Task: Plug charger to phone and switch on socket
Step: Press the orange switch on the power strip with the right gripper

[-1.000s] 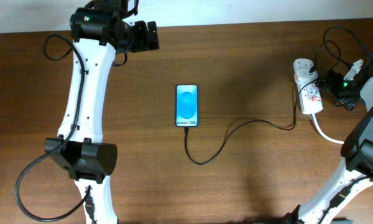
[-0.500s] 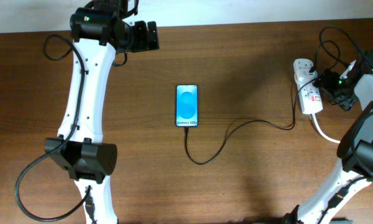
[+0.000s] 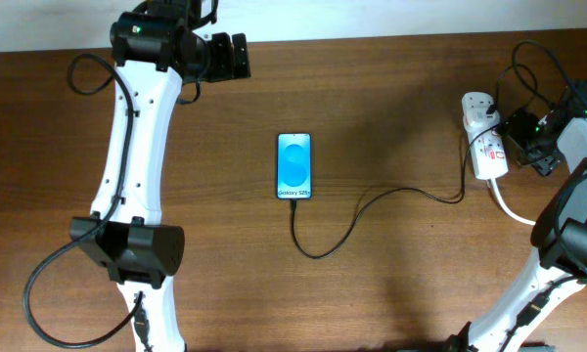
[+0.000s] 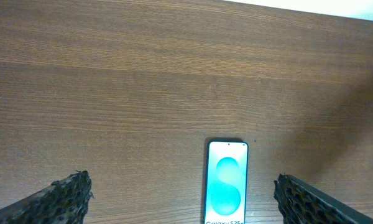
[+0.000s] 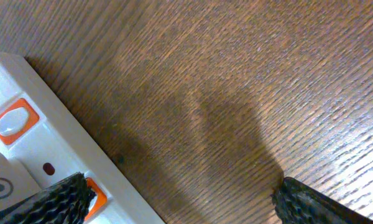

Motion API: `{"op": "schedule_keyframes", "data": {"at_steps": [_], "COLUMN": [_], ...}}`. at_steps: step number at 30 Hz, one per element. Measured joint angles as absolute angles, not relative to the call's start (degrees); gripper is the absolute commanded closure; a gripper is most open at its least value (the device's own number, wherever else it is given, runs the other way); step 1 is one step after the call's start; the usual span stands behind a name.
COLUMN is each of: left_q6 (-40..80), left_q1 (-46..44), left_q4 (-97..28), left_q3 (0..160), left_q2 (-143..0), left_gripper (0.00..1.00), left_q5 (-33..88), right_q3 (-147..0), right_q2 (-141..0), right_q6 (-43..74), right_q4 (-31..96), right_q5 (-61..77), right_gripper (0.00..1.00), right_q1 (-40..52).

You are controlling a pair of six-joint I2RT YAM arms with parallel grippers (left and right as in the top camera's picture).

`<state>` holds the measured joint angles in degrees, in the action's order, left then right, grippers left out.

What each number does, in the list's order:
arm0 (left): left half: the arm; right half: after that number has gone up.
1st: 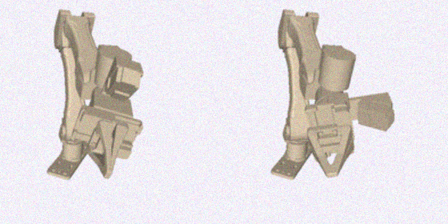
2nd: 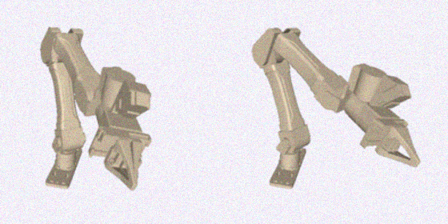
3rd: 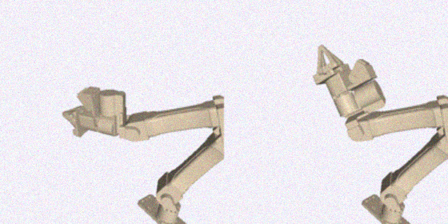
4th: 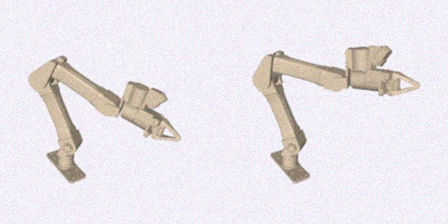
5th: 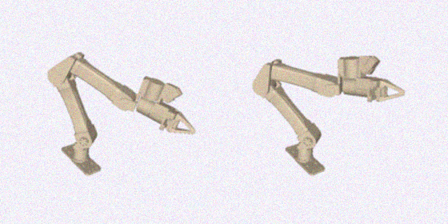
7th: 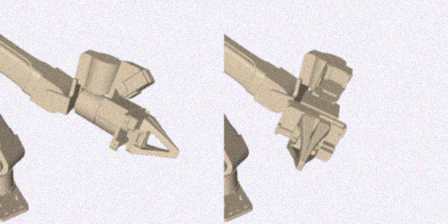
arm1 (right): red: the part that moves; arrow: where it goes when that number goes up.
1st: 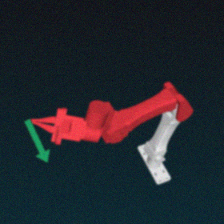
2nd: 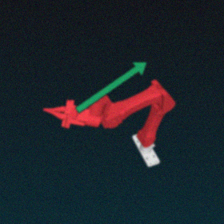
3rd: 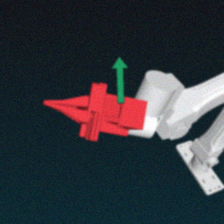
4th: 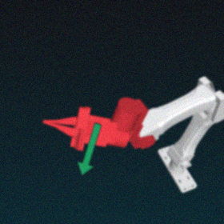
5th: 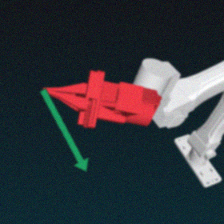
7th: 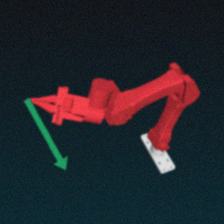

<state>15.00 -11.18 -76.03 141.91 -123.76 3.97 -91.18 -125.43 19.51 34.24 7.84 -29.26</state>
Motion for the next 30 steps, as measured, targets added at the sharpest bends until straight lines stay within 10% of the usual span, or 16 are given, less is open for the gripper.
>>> {"op": "schedule_keyframes", "data": {"at_steps": [30], "left_q6": [15.00], "left_q1": [-11.18], "left_q4": [-75.99], "left_q3": [141.91], "left_q2": [-123.76], "left_gripper": [0.01], "left_q5": [3.77], "right_q3": [-90.87], "right_q2": [-106.87], "right_q6": [14.87], "right_q4": [56.86], "right_q5": [16.62], "right_gripper": [0.01], "right_q1": [-34.46]}}
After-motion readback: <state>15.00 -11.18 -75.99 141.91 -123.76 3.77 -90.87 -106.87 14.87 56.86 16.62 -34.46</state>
